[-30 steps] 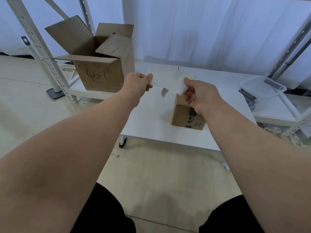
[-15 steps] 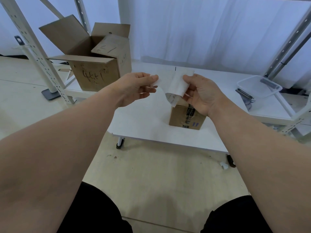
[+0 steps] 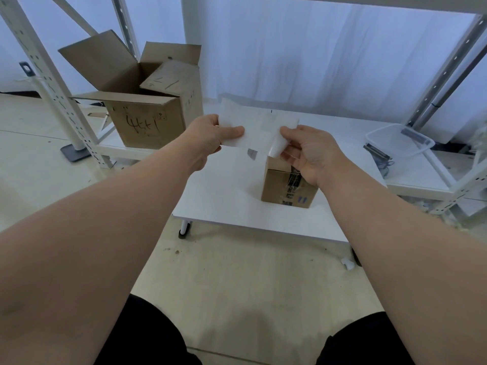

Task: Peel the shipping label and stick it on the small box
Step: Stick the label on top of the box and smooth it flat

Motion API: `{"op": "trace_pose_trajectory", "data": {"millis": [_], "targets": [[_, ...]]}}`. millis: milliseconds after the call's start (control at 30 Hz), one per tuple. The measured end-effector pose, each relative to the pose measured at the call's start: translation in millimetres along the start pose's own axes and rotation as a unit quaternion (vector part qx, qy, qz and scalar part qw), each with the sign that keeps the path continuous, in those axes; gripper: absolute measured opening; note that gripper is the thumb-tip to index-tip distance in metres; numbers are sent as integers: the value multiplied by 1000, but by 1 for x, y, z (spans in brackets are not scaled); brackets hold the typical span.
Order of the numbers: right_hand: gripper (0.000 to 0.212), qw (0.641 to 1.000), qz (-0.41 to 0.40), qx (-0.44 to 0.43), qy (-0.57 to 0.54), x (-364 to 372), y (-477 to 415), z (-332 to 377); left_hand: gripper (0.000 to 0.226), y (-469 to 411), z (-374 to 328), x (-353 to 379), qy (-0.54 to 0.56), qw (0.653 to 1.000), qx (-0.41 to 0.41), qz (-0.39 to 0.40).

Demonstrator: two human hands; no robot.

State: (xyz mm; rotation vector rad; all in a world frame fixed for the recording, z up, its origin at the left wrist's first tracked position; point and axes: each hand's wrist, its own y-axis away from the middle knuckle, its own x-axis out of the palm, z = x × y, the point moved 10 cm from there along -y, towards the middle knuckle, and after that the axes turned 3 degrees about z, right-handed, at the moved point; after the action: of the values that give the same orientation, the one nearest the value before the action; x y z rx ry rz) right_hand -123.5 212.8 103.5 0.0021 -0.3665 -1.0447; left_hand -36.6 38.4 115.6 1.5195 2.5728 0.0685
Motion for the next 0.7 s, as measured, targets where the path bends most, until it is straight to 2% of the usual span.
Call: {"op": "trace_pose_trajectory", "data": {"millis": [167,367,700], "targets": [[14,999,-40,10,20,-6,-3,-1,33,1,-2,2,9,1000,6,-15],[17,997,-55,23,39,-6,-1,-4,37,-2,3,-3,7,999,5,-40],[17,996,-72,35,47,-8,10,-4,26,-6,12,-12,-19,997,-16,-78]]}}
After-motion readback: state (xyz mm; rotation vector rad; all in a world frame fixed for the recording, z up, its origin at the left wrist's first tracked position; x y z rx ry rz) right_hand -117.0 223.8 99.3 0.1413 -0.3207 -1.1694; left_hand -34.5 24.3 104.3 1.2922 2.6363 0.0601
